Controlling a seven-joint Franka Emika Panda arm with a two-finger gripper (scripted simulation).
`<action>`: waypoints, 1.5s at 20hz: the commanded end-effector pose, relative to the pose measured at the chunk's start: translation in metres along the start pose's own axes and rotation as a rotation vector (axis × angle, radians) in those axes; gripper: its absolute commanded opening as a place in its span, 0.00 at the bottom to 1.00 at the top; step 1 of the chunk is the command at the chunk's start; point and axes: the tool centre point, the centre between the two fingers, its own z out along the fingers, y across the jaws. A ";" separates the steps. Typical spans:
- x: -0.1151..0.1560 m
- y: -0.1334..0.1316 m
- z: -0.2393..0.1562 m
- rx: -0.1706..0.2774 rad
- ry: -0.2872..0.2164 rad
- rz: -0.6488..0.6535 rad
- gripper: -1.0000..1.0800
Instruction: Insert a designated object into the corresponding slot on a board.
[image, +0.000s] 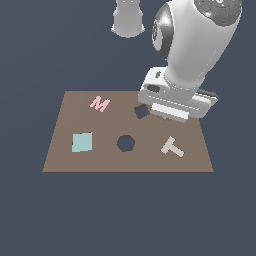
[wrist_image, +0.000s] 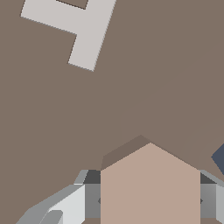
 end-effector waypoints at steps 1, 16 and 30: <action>0.003 0.006 -0.001 0.000 0.000 -0.037 0.00; 0.045 0.058 -0.004 0.000 0.000 -0.415 0.00; 0.109 0.091 -0.008 0.000 -0.001 -0.811 0.00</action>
